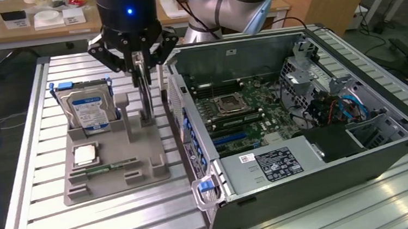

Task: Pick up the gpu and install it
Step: 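Pick up the gpu and move the gpu toward the slot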

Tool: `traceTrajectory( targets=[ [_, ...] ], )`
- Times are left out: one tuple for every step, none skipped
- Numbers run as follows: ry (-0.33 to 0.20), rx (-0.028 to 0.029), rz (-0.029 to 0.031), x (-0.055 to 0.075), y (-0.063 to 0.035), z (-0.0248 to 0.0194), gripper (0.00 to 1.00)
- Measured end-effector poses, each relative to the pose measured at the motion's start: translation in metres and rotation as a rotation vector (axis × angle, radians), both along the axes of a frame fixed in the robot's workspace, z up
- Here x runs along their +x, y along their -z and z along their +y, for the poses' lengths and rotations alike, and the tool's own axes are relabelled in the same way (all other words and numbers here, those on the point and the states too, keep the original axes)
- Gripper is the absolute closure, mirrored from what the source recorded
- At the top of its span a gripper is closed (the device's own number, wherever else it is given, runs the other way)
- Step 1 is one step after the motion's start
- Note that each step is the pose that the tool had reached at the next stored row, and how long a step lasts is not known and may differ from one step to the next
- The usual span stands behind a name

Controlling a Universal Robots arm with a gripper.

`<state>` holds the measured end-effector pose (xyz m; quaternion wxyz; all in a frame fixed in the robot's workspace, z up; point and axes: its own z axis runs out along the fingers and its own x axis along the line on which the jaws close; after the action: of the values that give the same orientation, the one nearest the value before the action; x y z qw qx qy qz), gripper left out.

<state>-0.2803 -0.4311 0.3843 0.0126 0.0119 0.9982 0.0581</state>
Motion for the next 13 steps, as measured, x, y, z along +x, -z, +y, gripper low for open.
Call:
traceTrajectory(
  targets=[
    [0.0, 0.0001, 0.0001, 0.0, -0.002, 0.0, 0.73],
    [0.0, 0.0004, 0.0001, 0.0, -0.0042, 0.0, 0.73],
    [0.0, 0.0009, 0.0001, 0.0, -0.0062, 0.0, 0.73],
    [0.0, 0.0013, 0.0002, 0.0, -0.0083, 0.0, 0.73],
    [0.0, 0.002, 0.0, 0.0, -0.0102, 0.0, 0.73],
    [0.0, 0.0024, 0.0001, 0.0, -0.012, 0.0, 0.73],
    [0.0, 0.0029, 0.0001, 0.0, -0.0136, 0.0, 0.73],
    [0.0, 0.0032, 0.0, 0.0, -0.015, 0.0, 0.73],
    [0.0, 0.0034, 0.0, 0.0, -0.016, 0.0, 0.73],
    [0.0, 0.0035, -0.0001, 0.0, -0.0163, 0.0, 0.73],
    [0.0, 0.0035, -0.0001, 0.0, -0.0163, 0.0, 0.73],
    [0.0, 0.0034, 0.0, 0.0, -0.0164, 0.0, 0.73],
    [0.0, 0.0034, 0.0, 0.0, -0.0164, 0.0, 0.73]
  ],
)
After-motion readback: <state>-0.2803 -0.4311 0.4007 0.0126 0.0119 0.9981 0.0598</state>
